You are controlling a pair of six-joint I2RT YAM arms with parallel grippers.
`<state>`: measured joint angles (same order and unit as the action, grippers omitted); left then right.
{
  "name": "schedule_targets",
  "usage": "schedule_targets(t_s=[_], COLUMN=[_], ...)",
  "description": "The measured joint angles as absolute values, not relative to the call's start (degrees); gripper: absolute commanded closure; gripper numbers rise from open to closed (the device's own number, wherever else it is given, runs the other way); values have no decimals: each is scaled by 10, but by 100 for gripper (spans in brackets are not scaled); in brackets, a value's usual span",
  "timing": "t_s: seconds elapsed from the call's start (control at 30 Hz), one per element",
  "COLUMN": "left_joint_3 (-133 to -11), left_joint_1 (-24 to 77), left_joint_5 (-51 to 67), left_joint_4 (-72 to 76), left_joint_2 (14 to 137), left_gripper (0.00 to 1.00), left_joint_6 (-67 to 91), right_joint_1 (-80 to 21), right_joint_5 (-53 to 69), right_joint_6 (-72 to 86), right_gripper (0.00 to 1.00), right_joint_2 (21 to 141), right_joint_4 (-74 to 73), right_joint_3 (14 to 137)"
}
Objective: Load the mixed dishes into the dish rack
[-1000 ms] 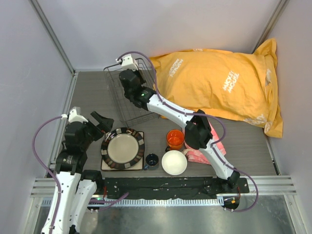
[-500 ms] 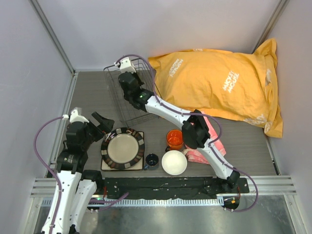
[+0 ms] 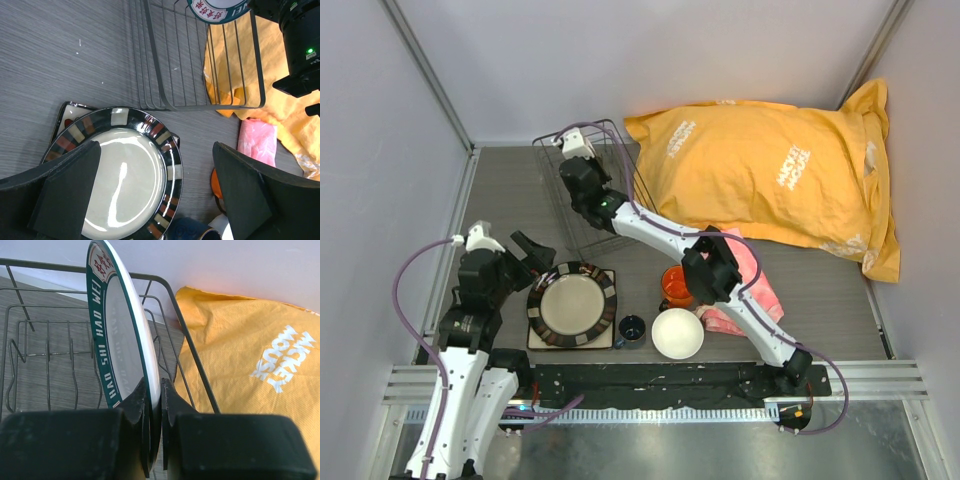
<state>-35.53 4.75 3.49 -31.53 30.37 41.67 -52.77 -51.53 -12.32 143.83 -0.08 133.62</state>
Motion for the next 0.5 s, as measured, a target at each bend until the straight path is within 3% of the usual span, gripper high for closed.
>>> schedule_targets(t_s=[0.5], left_joint_3=[-346], left_joint_1=[48], left_joint_5=[35], left_joint_4=[-315], left_joint_2=[302], left_gripper=[0], left_joint_6=[417], right_joint_1=[-528], right_joint_5=[-520], right_joint_6=[-132], right_gripper=[99], right_joint_2=[1464], right_joint_4=[51], right_joint_3=[1345])
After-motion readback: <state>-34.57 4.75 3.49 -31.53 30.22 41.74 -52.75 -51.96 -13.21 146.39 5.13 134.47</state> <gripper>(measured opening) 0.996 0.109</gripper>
